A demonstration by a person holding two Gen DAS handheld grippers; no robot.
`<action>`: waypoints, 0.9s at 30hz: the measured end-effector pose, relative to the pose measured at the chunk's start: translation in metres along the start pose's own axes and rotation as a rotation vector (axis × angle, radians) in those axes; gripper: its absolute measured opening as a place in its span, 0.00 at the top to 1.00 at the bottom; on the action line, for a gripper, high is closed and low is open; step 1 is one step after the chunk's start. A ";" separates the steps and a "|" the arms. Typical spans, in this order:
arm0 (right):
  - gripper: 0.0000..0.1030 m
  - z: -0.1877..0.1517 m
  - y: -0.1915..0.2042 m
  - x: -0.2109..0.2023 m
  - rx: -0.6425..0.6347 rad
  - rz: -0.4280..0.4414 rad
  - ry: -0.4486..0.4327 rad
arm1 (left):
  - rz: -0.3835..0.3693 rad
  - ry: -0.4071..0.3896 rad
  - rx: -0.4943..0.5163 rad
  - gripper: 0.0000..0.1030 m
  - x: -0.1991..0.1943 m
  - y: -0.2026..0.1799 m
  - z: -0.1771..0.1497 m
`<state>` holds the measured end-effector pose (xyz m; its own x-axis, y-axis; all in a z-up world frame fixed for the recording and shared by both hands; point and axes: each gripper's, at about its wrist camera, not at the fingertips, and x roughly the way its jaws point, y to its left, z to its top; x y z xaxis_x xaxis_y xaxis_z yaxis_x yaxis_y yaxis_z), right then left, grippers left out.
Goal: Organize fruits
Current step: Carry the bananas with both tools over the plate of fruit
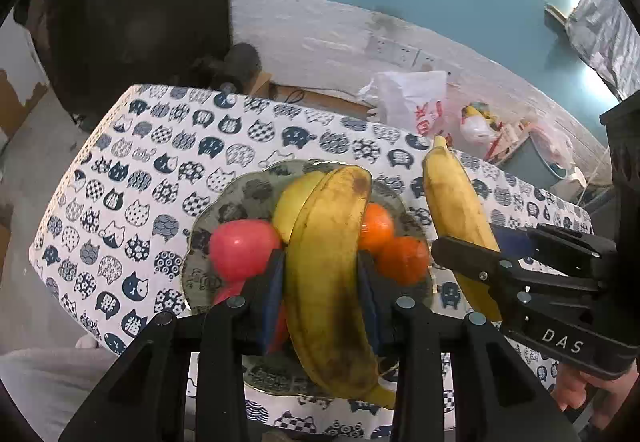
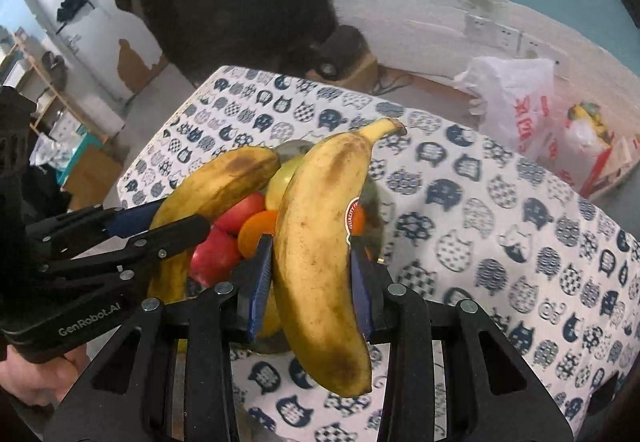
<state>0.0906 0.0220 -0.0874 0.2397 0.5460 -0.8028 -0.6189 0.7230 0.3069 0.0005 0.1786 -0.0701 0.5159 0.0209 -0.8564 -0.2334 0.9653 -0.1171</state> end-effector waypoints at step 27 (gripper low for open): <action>0.64 0.009 0.013 0.053 0.015 0.066 0.073 | 0.021 0.087 -0.097 0.65 0.046 0.038 -0.003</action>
<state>0.1024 0.0643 -0.1214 0.1436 0.5607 -0.8155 -0.6201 0.6932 0.3675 0.0133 0.2154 -0.1153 0.4377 0.0139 -0.8990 -0.3238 0.9352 -0.1431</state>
